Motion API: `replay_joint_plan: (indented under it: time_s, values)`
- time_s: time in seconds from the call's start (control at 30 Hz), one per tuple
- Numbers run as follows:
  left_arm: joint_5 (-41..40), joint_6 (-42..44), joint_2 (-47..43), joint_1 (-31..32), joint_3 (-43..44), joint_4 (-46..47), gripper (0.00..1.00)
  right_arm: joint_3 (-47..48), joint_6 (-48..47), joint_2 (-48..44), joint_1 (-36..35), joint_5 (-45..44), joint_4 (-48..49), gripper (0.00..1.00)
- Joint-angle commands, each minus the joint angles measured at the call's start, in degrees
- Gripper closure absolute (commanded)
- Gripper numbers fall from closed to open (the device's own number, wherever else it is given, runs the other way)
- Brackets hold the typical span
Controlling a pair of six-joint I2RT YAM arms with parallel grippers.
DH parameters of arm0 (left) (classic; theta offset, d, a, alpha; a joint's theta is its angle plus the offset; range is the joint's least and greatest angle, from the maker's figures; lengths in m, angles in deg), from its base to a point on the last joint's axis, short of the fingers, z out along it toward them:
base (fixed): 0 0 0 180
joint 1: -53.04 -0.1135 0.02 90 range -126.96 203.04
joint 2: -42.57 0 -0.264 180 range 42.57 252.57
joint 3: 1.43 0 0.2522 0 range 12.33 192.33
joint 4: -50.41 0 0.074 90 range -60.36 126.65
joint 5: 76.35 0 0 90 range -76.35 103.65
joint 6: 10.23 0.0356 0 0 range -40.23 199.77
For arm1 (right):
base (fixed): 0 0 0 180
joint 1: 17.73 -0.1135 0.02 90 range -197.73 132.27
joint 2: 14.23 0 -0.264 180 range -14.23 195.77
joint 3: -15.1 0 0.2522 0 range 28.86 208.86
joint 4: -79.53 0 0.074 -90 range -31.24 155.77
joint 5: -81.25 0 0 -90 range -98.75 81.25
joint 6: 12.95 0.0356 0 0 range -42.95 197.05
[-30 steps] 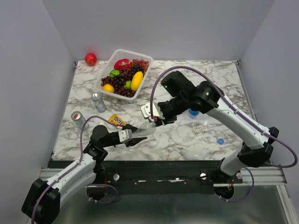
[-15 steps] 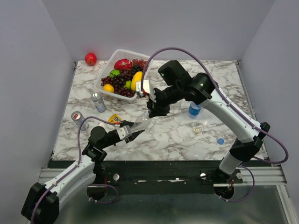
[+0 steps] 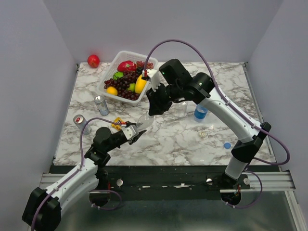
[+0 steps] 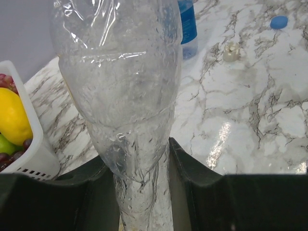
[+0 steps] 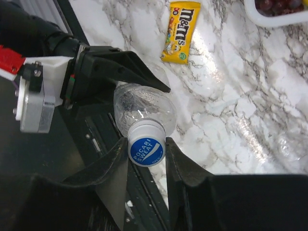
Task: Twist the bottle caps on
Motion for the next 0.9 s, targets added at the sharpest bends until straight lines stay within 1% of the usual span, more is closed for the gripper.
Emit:
replay_joint_plan:
  time_s: [0.0, 0.13, 0.23, 0.3, 0.33, 0.37, 0.43, 0.47, 0.53, 0.57, 0.63, 0.67, 0.73, 0.77, 0.8, 0.83, 0.87]
  values:
    - [-1.3, 1.9, -2.6, 0.6, 6.2, 5.4, 1.00, -1.3, 12.9, 3.5, -0.1, -0.6, 1.0, 1.00]
    - [-1.4, 2.5, -4.5, 0.6, 6.6, 1.8, 1.00, -3.8, 14.0, 3.6, 2.7, 2.1, 2.2, 1.00]
    - [-0.4, 3.4, -5.9, 0.6, 6.4, -0.9, 1.00, -4.0, 11.7, 3.9, 4.0, 4.3, 3.7, 1.00]
    - [0.3, 3.6, -6.5, 0.6, 6.4, -3.0, 1.00, -1.8, 8.7, 4.2, 4.5, 7.4, 3.9, 0.76]
    - [0.7, 3.7, -6.8, 0.6, 6.5, -3.8, 1.00, -1.0, 7.6, 4.3, 4.6, 8.2, 3.8, 0.68]
    - [1.4, 3.7, -7.0, 0.6, 6.6, -5.3, 1.00, 0.2, 5.7, 4.0, 4.7, 9.0, 3.8, 0.56]
    - [2.3, 3.7, -7.5, 0.6, 6.9, -6.8, 1.00, 3.7, 4.8, 3.6, 4.7, 8.4, 3.1, 0.45]
    - [2.9, 3.8, -7.6, 0.6, 6.9, -8.7, 1.00, 4.8, 3.1, 3.2, 4.9, 8.4, 2.7, 0.35]
    - [5.0, 3.6, -7.4, 0.6, 7.6, -10.6, 1.00, 8.0, 2.0, 2.3, 4.9, 8.6, 1.3, 0.27]
    - [5.5, 3.1, -7.4, 0.6, 8.0, -12.5, 1.00, 8.9, -2.4, 1.1, 4.9, 11.5, 0.6, 0.18]
    - [7.5, 2.9, -7.6, 0.6, 8.4, -13.8, 1.00, 9.4, -6.1, -0.9, 5.1, 14.8, -0.9, 0.12]
    - [8.0, 2.8, -7.7, 0.6, 8.4, -14.5, 1.00, 8.7, -7.8, -3.0, 5.2, 15.7, -0.9, 0.07]
    - [10.0, 2.8, -7.6, 0.6, 8.6, -15.3, 1.00, 8.0, -10.9, -5.3, 5.4, 16.3, -0.8, 0.06]
    - [10.6, 3.0, -7.5, 0.6, 8.9, -16.7, 1.00, 5.8, -17.1, -6.5, 5.5, 17.9, -0.8, 0.06]
    - [11.9, 3.6, -7.3, 0.6, 10.0, -18.0, 1.00, 4.0, -21.5, -10.0, 5.6, 18.9, -1.0, 0.07]
    - [13.7, 5.5, -6.5, 0.6, 10.8, -19.6, 1.00, 1.4, -26.3, -11.7, 5.6, 20.0, -1.2, 0.07]
    - [14.5, 5.7, -6.0, 0.6, 11.4, -21.6, 1.00, -0.9, -35.1, -13.8, 5.6, 21.3, -1.4, 0.07]
